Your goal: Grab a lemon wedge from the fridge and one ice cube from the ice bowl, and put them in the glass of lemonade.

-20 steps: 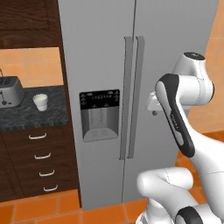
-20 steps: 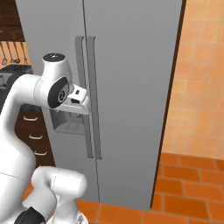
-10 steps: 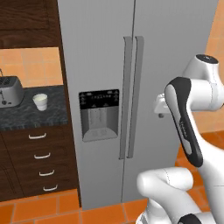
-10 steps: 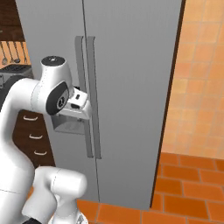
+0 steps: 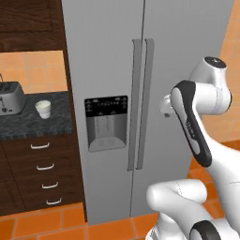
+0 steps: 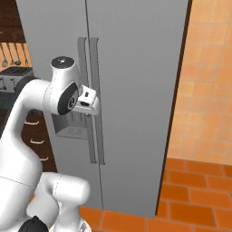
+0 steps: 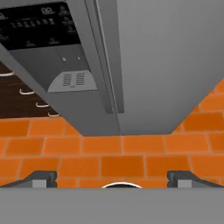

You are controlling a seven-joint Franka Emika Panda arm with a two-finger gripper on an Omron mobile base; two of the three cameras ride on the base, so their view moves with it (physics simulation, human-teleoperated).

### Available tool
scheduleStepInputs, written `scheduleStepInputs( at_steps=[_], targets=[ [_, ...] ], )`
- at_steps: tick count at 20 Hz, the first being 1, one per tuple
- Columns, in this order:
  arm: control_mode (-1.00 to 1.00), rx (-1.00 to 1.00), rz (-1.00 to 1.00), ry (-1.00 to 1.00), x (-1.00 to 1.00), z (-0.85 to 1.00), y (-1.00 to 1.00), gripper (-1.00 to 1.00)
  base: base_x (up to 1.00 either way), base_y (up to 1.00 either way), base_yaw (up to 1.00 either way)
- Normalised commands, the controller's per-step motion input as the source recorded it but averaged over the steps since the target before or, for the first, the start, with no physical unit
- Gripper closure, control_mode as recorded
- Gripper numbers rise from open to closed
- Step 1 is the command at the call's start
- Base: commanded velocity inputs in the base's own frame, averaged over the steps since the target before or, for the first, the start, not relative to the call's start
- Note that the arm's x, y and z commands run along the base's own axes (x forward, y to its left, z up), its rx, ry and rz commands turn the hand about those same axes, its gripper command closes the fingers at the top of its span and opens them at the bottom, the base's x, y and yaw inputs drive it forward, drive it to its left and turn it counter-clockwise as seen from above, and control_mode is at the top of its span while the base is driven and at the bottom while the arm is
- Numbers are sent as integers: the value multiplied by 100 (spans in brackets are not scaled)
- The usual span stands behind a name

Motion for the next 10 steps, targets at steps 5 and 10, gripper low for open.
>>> scheduleStepInputs(
  at_steps=[5,10],
  targets=[
    [-100,0,8,2,100,-4,9,-100,0,0,0],
    [-100,-3,8,-8,92,-17,29,-100,0,0,0]
  ],
)
